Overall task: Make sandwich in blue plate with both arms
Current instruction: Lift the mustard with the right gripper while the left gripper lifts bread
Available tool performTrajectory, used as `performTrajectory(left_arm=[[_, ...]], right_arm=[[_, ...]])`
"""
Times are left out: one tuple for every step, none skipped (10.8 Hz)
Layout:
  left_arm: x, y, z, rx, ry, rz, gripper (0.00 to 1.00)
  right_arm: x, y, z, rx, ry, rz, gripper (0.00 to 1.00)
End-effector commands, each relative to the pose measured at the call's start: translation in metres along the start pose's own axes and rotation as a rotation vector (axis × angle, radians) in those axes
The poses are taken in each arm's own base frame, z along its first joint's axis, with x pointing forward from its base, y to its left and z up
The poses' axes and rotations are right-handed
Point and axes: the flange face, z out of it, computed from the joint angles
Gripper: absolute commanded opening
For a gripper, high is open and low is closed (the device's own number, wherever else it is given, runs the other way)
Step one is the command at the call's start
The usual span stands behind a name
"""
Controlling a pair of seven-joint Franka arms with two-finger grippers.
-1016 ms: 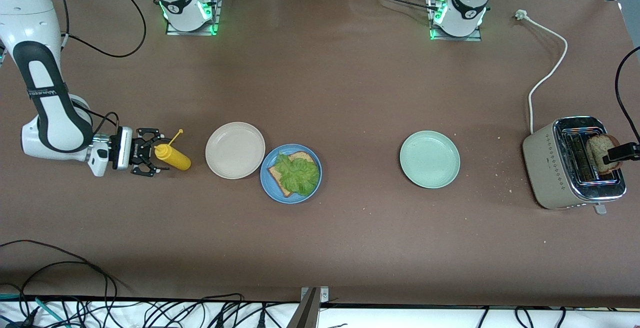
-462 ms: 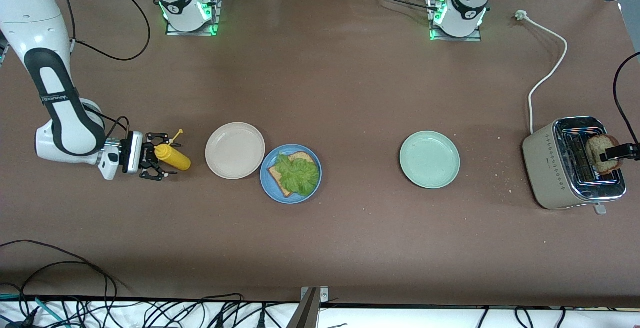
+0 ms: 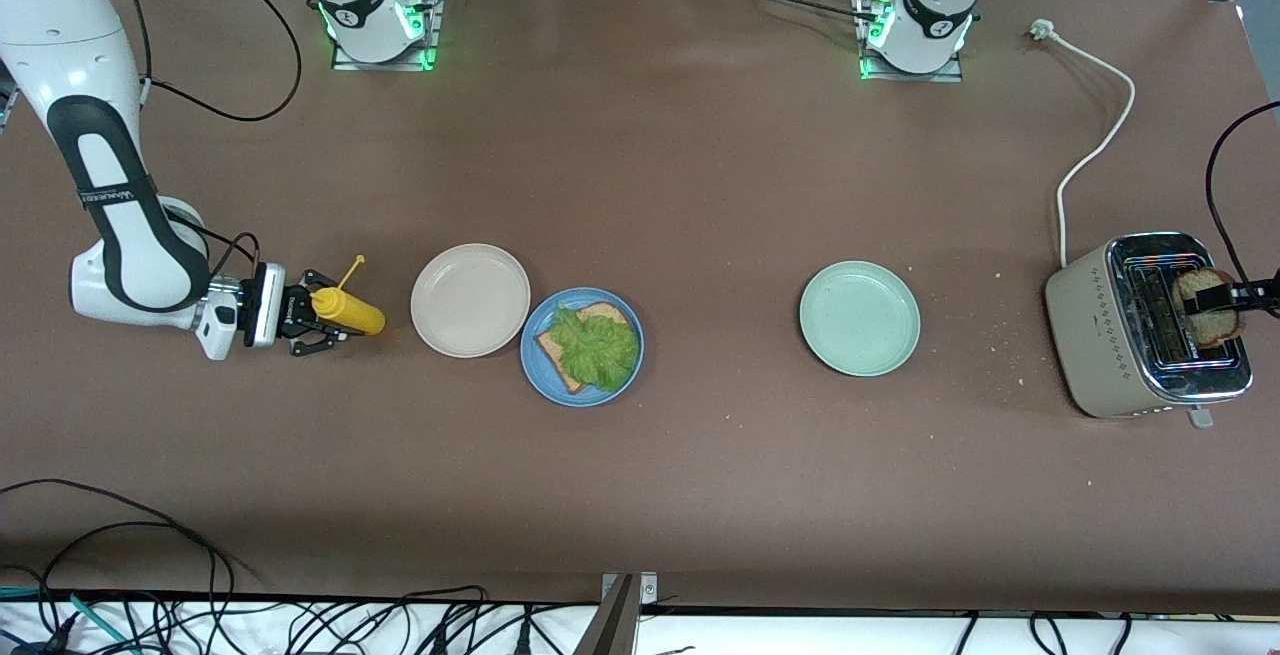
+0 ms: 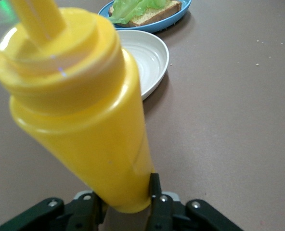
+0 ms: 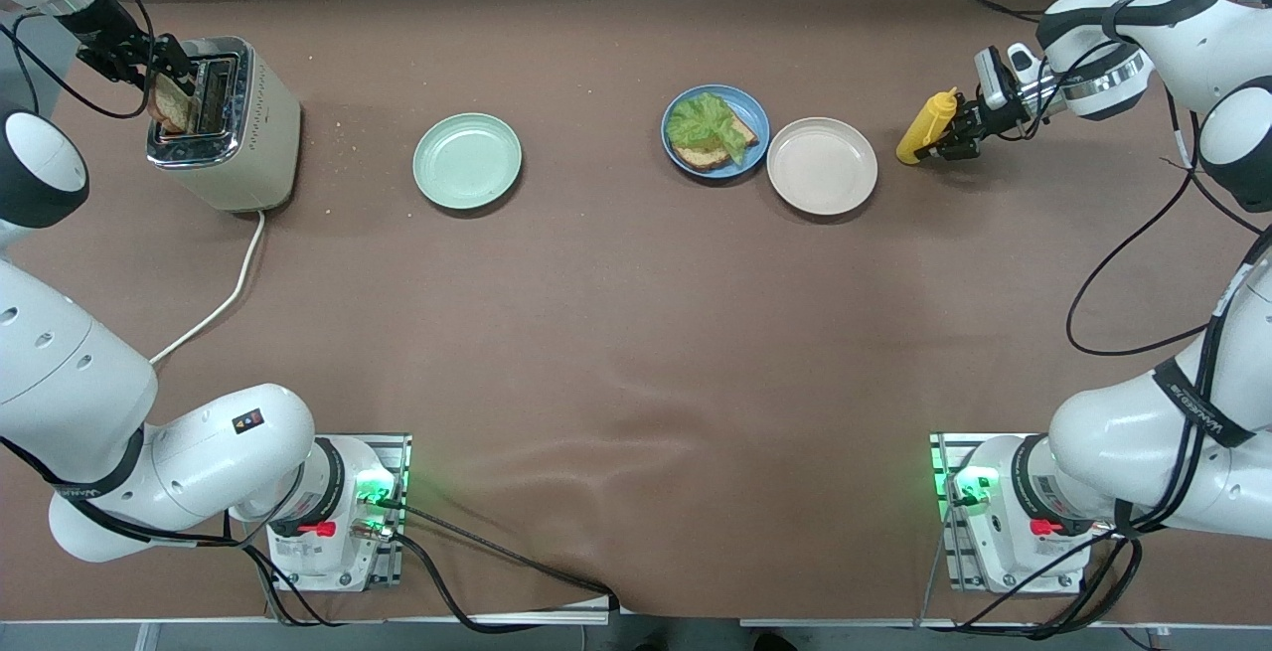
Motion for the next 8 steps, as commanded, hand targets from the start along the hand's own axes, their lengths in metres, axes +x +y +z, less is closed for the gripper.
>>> performTrajectory(left_arm=[[-0.001, 0.006, -0.007, 0.022, -0.012, 0.022, 0.00], [0.000, 0.005, -0.010, 0.024, -0.006, 0.025, 0.00], [0.000, 0.007, -0.013, 0.024, -0.003, 0.028, 0.00], [-0.001, 0.011, -0.021, 0.027, 0.003, 0.033, 0.00], [-0.004, 0.016, -0.032, 0.027, 0.001, 0.041, 0.00], [-0.003, 0.030, -0.047, 0.026, 0.017, 0.062, 0.00], [-0.005, 0.044, -0.065, 0.030, 0.038, 0.080, 0.00], [-0.010, 0.055, -0.081, 0.034, 0.044, 0.093, 0.00]], right_arm=[[0.003, 0.006, -0.001, -0.017, 0.009, -0.007, 0.06], [0.008, 0.008, -0.004, -0.026, -0.005, -0.013, 0.05], [0.019, 0.010, -0.007, -0.034, -0.034, -0.026, 0.05], [0.030, 0.012, -0.011, -0.033, -0.074, -0.028, 0.04], [0.041, 0.013, -0.017, -0.032, -0.130, -0.022, 0.04], [0.057, 0.019, -0.025, -0.037, -0.184, -0.025, 0.04], [0.073, 0.022, -0.030, -0.038, -0.228, -0.027, 0.04], [0.090, 0.021, -0.033, -0.038, -0.276, -0.017, 0.04]])
